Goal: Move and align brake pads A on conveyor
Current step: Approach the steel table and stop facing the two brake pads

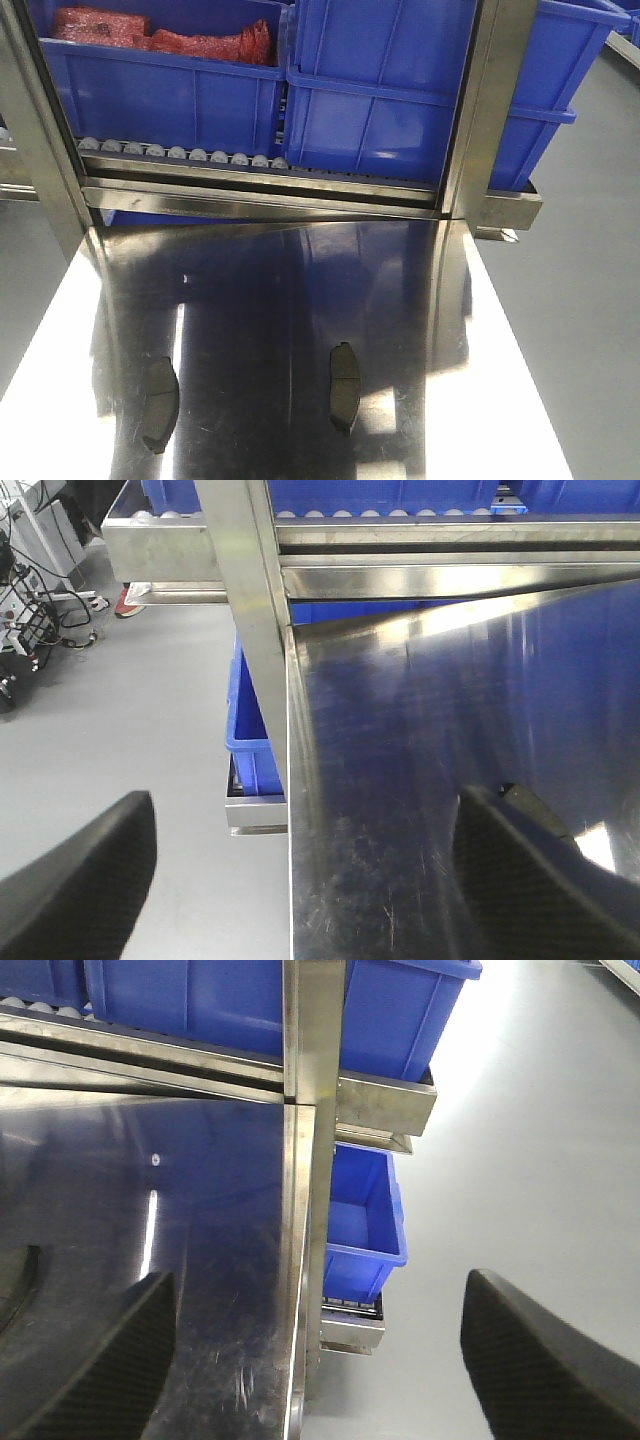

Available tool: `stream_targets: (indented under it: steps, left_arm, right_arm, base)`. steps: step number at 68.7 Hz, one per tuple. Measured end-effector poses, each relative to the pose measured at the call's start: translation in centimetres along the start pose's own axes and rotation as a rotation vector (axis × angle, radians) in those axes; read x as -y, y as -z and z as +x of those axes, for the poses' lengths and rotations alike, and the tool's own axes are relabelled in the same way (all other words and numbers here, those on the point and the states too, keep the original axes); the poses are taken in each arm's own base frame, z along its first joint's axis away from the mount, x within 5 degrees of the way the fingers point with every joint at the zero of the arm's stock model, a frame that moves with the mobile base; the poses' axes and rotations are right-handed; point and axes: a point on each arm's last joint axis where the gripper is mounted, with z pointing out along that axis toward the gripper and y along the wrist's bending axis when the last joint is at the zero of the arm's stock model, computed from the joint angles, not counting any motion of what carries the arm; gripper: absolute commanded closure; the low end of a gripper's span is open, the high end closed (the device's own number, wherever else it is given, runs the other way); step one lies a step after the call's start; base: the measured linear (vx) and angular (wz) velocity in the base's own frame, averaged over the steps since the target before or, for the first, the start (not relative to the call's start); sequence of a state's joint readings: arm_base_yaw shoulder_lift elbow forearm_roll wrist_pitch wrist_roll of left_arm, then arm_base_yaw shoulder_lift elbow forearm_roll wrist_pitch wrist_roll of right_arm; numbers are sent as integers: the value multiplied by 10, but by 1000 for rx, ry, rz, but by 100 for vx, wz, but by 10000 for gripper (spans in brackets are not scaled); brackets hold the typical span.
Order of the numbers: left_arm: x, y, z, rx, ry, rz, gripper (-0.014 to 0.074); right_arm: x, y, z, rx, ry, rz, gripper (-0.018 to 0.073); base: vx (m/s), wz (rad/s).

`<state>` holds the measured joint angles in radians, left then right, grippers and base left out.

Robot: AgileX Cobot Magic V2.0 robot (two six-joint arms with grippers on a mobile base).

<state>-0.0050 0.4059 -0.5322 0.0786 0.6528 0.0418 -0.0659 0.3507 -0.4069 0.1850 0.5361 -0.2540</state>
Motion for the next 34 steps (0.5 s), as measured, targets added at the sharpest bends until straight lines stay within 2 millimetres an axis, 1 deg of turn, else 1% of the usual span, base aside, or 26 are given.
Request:
stream_targets:
  steps: [34]
  left_arm:
    - [0, 0, -1, 11, 0, 0, 10]
  right_arm:
    - [0, 0, 0, 0, 0, 0, -9]
  base:
    - [0, 0]
